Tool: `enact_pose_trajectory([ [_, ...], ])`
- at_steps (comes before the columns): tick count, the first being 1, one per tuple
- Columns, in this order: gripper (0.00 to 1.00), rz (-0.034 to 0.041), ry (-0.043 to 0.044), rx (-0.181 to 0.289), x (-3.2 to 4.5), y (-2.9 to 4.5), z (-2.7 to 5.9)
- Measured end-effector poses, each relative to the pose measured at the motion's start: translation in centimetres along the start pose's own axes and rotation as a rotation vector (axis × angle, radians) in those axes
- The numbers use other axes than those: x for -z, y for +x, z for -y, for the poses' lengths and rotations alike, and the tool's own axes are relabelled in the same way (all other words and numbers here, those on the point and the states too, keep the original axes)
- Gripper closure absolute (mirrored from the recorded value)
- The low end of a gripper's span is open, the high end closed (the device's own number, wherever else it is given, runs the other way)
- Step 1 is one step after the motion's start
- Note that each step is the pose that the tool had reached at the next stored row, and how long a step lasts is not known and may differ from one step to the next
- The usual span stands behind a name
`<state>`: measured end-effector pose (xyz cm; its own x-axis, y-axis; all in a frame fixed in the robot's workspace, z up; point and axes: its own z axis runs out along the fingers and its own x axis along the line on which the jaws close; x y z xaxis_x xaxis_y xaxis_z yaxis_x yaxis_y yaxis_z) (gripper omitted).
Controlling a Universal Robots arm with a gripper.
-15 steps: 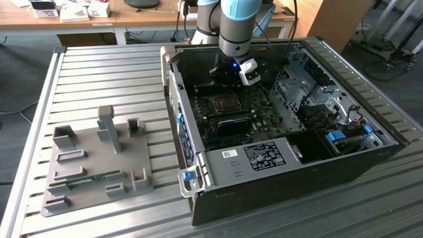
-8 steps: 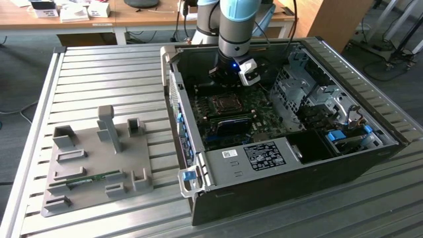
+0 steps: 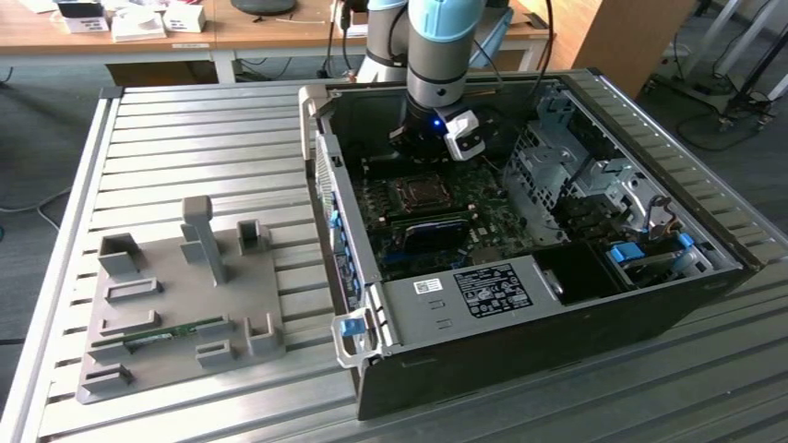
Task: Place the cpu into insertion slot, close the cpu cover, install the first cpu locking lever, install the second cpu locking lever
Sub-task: 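Install the first cpu locking lever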
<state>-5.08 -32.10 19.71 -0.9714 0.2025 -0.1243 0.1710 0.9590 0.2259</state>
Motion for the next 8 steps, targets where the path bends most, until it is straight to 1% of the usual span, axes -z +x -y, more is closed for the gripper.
enact_pose_trajectory([
  [4, 0.89, 0.0061, -0.0012, 0.001, -0.09, 0.01, 0.02],
  [8, 0.89, 0.0107, -0.0022, 0.002, -0.14, 0.02, 0.03],
])
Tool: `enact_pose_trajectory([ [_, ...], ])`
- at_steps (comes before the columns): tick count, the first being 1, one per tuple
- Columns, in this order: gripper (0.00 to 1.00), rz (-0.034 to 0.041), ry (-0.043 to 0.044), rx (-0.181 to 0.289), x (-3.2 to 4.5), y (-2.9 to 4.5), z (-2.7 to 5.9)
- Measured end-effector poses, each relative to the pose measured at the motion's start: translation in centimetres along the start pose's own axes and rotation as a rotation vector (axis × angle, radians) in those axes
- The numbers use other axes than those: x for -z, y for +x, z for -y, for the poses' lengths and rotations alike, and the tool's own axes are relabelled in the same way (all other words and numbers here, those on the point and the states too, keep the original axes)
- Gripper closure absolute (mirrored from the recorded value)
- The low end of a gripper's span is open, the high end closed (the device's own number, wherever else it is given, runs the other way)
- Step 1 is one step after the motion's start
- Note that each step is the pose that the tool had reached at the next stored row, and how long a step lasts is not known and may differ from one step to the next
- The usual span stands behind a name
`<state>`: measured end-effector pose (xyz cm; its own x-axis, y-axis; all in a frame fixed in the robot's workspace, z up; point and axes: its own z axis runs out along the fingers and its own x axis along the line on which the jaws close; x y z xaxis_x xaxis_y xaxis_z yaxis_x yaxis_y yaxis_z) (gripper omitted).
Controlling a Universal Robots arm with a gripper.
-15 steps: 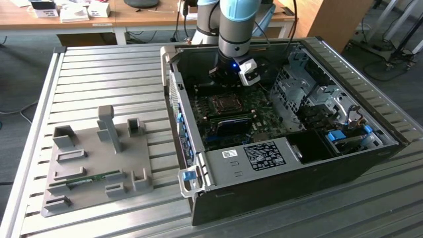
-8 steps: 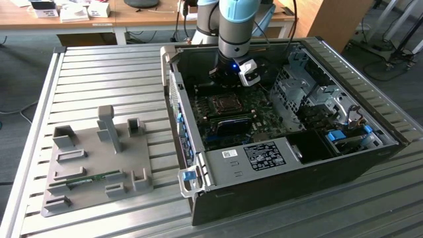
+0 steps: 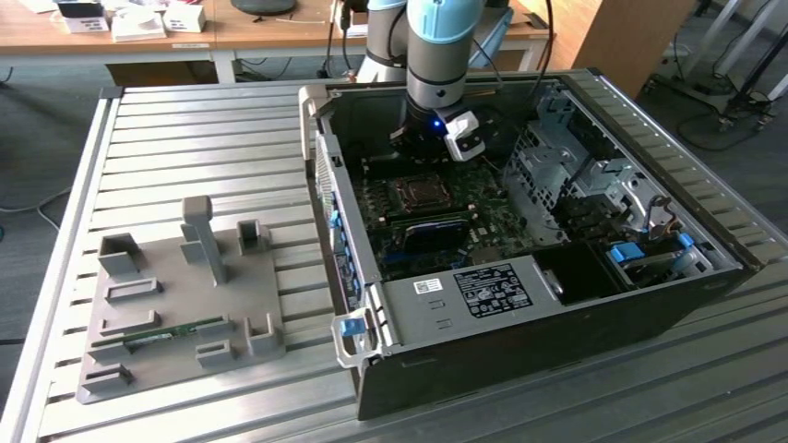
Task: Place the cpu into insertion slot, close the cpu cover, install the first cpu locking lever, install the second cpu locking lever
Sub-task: 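Install the first cpu locking lever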
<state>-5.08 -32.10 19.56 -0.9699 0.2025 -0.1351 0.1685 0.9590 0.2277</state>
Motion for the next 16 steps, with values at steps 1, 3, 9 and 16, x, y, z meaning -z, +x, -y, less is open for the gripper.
enact_pose_trajectory([
  [1, 0.89, 0.0008, -0.0002, 0.000, -0.01, 0.00, 0.00],
  [3, 0.89, 0.0025, -0.0006, 0.001, -0.02, 0.00, 0.00],
  [9, 0.89, 0.0052, -0.0013, 0.001, -0.03, 0.01, 0.01],
  [16, 0.89, 0.0058, -0.0011, 0.001, -0.02, -0.01, 0.15],
])
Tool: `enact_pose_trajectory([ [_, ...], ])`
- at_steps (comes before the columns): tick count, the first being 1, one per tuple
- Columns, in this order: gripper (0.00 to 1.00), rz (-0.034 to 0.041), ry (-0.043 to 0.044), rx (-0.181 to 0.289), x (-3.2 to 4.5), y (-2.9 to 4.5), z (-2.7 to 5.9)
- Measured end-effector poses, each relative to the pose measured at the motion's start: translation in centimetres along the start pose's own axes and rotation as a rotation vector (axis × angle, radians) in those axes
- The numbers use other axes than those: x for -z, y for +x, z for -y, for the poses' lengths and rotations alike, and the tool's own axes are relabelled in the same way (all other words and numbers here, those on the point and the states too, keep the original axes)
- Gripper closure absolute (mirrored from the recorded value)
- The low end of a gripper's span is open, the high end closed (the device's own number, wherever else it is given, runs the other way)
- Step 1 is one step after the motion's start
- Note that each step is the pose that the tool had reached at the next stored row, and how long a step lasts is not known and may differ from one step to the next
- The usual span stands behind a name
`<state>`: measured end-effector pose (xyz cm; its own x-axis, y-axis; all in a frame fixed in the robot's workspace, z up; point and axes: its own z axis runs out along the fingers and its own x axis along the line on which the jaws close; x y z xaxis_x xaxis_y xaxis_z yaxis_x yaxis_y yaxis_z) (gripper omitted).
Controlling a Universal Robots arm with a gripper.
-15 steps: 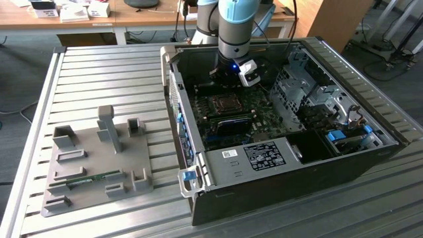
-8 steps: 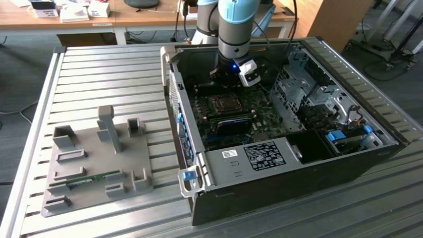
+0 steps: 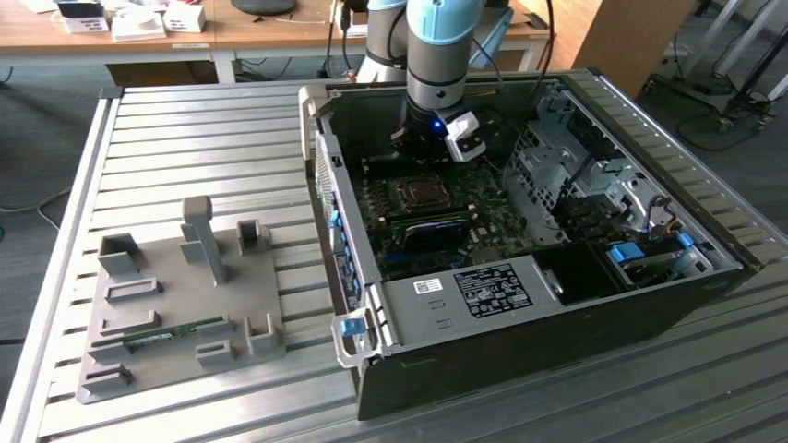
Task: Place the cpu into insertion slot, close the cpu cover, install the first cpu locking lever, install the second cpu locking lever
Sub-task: 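Install the first cpu locking lever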
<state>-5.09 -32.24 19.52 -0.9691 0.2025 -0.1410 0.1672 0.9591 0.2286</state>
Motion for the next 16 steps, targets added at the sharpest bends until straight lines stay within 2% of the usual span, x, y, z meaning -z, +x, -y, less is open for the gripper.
enact_pose_trajectory([
  [16, 0.89, 0.0029, -0.0005, 0.001, -0.02, 0.20, 0.22],
])
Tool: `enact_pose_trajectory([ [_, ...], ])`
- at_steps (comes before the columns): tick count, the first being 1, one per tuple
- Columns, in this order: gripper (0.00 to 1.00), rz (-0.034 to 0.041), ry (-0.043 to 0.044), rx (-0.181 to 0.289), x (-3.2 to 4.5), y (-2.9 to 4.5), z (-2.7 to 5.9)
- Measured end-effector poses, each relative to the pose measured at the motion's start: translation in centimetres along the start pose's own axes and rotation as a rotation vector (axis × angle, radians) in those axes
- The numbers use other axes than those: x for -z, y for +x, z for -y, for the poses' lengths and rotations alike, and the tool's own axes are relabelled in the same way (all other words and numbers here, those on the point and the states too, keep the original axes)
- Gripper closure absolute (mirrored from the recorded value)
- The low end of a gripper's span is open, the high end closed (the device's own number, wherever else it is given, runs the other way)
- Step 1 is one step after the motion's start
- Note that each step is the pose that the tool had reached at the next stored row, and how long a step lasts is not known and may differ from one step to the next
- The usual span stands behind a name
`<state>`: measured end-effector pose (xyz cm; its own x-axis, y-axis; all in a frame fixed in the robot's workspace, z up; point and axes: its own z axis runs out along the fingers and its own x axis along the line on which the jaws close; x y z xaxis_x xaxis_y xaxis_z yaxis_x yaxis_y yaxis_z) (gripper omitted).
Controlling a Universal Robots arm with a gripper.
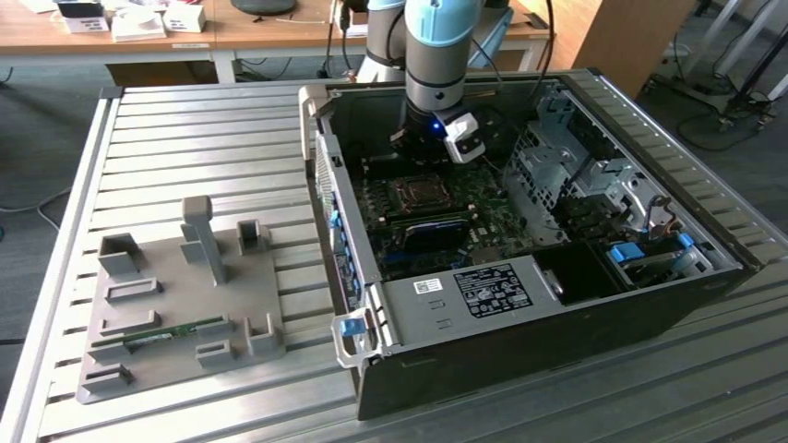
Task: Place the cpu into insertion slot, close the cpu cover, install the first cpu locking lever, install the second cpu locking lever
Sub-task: 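Install the first cpu locking lever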
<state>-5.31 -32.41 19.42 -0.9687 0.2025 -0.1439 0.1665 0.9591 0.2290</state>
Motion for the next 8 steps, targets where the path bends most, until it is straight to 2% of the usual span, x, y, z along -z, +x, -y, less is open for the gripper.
enact_pose_trajectory([
  [8, 0.89, 0.0028, -0.0006, 0.001, -0.07, 0.17, 0.05],
])
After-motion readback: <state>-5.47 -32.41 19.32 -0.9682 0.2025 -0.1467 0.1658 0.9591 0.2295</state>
